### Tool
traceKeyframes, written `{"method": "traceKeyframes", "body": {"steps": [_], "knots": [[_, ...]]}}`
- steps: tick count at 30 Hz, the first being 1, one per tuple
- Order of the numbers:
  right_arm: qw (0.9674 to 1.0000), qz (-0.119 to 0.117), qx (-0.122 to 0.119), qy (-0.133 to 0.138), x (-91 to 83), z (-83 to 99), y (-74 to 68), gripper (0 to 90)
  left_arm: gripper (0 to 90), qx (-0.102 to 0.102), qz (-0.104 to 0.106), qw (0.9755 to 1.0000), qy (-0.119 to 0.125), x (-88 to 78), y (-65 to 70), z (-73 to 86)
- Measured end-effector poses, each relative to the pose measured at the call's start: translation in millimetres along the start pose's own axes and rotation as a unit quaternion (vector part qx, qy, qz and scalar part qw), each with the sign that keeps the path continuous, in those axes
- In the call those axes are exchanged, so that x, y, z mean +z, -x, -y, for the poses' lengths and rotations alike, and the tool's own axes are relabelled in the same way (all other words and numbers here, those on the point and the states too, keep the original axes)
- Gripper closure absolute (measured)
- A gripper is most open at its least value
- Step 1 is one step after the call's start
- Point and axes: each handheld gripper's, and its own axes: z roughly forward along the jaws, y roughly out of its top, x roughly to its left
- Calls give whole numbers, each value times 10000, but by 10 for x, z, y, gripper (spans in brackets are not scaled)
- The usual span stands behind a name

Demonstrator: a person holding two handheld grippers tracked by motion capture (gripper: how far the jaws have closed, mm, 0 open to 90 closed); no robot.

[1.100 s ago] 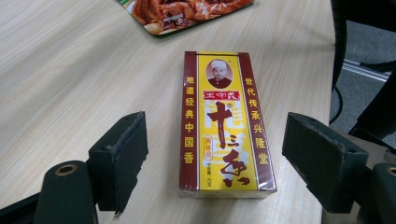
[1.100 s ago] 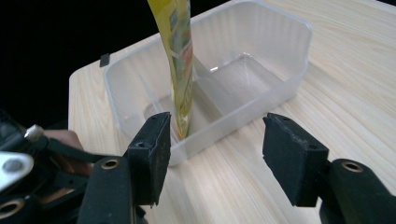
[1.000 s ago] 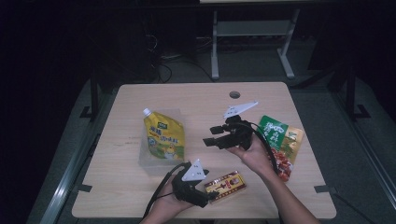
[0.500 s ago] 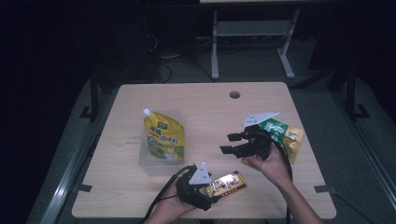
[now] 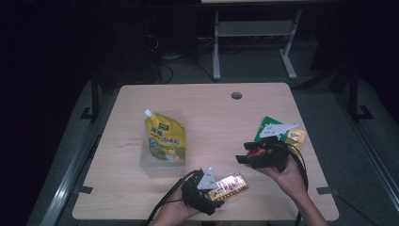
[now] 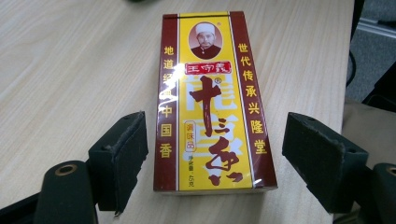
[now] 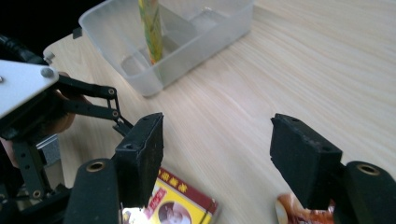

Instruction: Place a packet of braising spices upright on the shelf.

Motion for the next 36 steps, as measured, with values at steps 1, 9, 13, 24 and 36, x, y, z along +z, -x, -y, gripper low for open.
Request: {"method": "traceKeyframes", "body": {"steps": [1,9,13,24,36], "knots": [[10000,19,12,4,-10,31,5,338,219,-2,-7,10000,5,8,4,1],[9997,140,179,-73,-44,249,19,334,230,84,-40,9999,-145,39,27,4],[9995,187,247,-114,-52,327,23,331,244,119,-64,9997,-223,39,15,4],[9991,285,279,-173,-47,443,21,317,300,54,-52,9995,-313,48,2,14],[9986,372,316,-180,-26,501,3,306,300,19,-56,9992,-405,96,5,22]]}}
